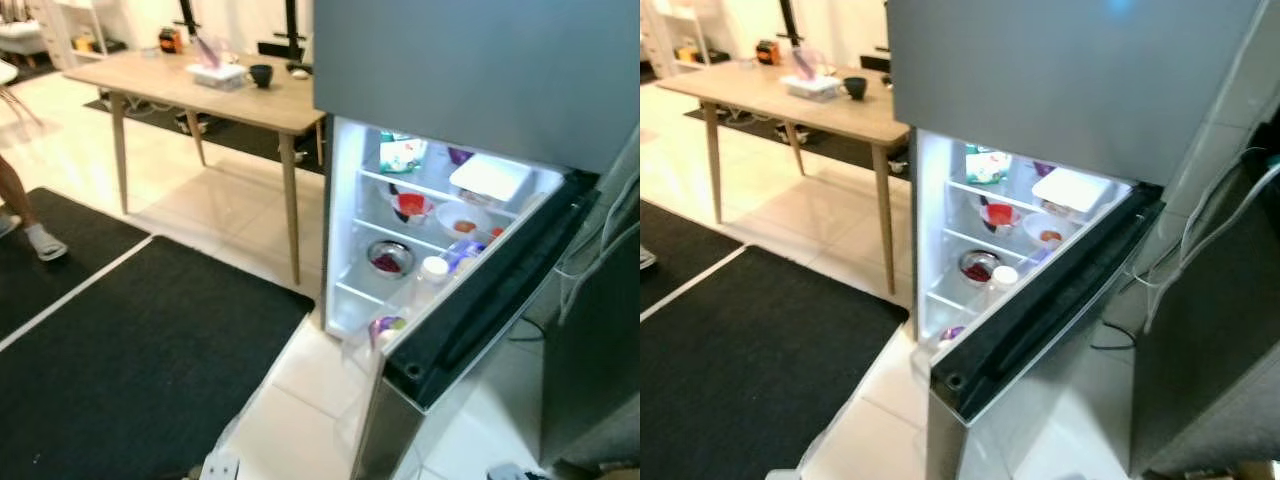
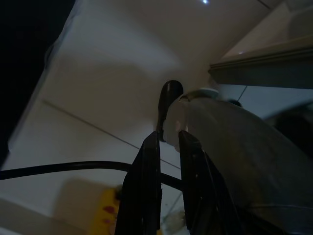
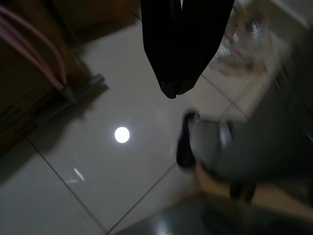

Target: Restocking fridge

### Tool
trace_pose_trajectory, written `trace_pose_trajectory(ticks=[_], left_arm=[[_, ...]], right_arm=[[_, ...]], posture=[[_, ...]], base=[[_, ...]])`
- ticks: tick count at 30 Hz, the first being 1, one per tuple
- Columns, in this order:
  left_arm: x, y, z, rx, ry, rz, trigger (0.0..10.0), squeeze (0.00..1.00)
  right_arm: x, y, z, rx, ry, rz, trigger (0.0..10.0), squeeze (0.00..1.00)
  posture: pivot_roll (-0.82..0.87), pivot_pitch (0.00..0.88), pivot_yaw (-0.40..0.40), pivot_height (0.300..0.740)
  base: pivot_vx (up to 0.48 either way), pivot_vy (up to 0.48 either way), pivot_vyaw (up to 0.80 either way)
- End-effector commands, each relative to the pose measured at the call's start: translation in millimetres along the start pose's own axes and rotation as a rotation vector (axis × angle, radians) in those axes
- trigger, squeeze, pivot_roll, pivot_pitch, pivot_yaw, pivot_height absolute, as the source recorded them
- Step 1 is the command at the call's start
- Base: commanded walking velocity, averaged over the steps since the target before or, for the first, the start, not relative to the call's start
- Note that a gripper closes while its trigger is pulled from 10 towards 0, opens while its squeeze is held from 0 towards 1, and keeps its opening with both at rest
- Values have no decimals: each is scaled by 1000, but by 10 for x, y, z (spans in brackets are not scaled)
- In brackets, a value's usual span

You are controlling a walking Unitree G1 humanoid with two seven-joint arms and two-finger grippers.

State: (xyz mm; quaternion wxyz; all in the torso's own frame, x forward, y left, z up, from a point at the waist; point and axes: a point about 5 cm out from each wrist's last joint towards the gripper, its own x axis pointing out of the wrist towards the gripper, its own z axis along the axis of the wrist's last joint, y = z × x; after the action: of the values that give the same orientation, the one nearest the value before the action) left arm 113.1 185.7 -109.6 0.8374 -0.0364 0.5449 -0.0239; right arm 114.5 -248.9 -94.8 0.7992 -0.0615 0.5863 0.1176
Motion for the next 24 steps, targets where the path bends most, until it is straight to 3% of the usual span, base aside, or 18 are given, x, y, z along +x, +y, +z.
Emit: trace_pose_trajectory(ticks=[1, 11, 15, 17, 21, 24], left_arm=[[-26, -16, -209, -2, 82, -3, 10000, 0], [-20, -30, -194, -1, 78, -6, 10000, 0], [-21, -29, -197, 0, 79, -6, 10000, 0], [-21, -29, -198, 0, 80, -6, 10000, 0], [-23, -24, -204, 1, 81, -6, 10000, 0], [-23, -24, -204, 1, 81, -7, 10000, 0]], right_arm=[[-2, -19, 51, 7, -17, -9, 10000, 0], [26, 69, 166, 41, -78, 62, 10000, 0], [4, 85, 482, 79, -222, 164, 10000, 0], [-3, 88, 529, 78, -243, 183, 10000, 0], [-73, 170, 892, 35, -383, 373, 10000, 0], [-86, 190, 947, 22, -401, 406, 10000, 0]], posture=[[-82, 0, -49, 740], [-82, 0, -49, 740], [-84, 0, -50, 740], [-84, 0, -50, 740], [-86, 0, -49, 740], [-86, 0, -49, 740]], base=[[0, 0, 750], [0, 0, 671], [0, 0, 0], [0, 0, 0], [0, 0, 0], [0, 0, 0]])
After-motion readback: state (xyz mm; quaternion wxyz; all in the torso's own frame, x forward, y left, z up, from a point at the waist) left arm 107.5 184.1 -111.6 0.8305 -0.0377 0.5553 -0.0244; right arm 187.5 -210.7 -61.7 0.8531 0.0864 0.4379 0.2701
